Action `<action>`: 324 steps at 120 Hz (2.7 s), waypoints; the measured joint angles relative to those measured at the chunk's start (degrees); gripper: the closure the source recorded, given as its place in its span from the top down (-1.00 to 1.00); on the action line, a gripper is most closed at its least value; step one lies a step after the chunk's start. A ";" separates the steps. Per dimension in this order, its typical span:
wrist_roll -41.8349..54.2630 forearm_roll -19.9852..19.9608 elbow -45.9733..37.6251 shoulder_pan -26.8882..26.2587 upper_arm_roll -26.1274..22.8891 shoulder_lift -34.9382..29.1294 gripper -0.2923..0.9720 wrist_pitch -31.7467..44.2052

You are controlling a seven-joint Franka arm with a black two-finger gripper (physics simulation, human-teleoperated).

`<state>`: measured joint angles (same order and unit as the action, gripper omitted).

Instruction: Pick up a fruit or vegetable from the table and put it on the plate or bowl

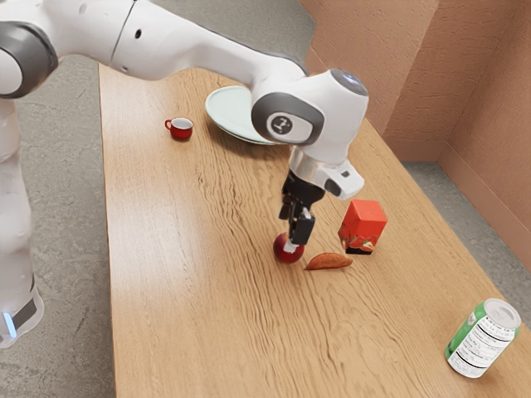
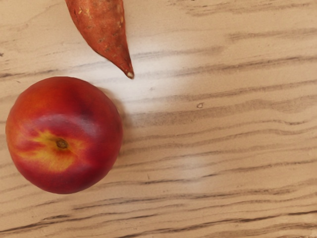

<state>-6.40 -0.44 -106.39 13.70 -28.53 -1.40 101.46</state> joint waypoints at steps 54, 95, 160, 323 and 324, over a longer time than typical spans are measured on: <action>4.03 -0.27 2.33 -9.73 4.44 3.46 0.54 3.12; 7.66 0.70 4.56 4.02 5.37 5.78 0.54 3.32; 10.94 0.53 4.57 -9.36 14.08 8.78 0.54 3.49; 15.34 7.07 17.57 -1.34 34.63 4.53 -0.18 -2.12; 15.53 7.05 18.06 -0.77 34.69 4.98 -0.18 -2.22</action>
<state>9.13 6.61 -88.33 12.92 6.16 3.58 99.25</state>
